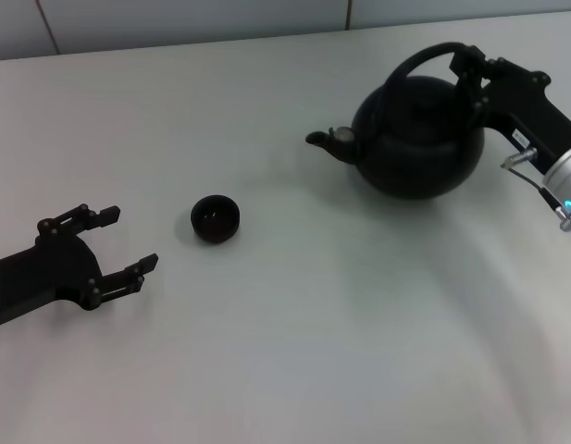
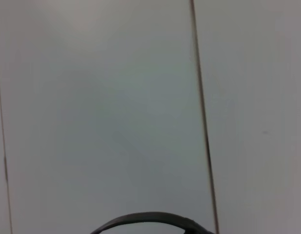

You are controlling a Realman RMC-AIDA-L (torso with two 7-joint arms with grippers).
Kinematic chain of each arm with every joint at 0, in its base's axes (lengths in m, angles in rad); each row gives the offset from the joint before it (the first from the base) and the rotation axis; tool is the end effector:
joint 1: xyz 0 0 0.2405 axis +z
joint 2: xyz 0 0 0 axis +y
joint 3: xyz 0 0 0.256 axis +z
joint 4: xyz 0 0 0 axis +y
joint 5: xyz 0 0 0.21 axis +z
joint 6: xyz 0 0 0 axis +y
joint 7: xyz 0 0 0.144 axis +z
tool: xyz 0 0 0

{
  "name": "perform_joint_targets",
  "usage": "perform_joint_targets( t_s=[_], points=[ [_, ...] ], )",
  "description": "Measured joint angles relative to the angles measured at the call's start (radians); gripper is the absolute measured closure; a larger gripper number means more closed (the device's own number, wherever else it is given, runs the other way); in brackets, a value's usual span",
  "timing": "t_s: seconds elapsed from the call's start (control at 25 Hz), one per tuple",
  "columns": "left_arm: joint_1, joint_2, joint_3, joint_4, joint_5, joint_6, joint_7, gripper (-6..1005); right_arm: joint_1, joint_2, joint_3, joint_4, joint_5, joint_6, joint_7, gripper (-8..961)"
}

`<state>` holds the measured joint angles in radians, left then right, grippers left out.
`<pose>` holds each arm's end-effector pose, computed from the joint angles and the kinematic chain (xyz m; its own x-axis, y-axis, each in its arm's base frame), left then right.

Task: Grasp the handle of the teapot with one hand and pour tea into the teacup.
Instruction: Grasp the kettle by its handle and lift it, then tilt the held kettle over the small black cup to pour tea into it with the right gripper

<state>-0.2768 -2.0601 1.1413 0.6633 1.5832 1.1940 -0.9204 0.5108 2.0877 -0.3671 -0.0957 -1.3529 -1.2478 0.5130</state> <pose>-0.3142 0.2990 -0.0261 0.9301 0.0994 0.3536 0.2701 -0.8375 -0.4750 0.3158 0.3418 -0.0083 0.6591 0.0057 -0.7520 -0.6948 -0.3780 -0.6118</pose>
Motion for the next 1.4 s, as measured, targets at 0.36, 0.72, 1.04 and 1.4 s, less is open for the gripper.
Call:
perform_joint_targets(
  t_s=[0.36,0.72,1.04,1.4],
  points=[
    [0.001,0.000,0.002,0.003,0.000,0.002,0.000,200,0.075,-0.002,-0.012,-0.004,-0.010,-0.003,-0.031,839],
    [0.001,0.000,0.003,0.027,0.033,0.015,-0.030,200,0.140,-0.003,-0.140,-0.038,-0.013,0.008,-0.051,839],
    [0.003,0.000,0.002,0.038,0.048,0.021,-0.039,200,0.143,-0.003,-0.234,-0.109,-0.014,0.014,-0.051,838],
    [-0.003,-0.001,0.001,0.038,0.049,0.021,-0.040,201,0.151,-0.002,-0.315,-0.148,-0.014,0.053,-0.047,838]
  ],
)
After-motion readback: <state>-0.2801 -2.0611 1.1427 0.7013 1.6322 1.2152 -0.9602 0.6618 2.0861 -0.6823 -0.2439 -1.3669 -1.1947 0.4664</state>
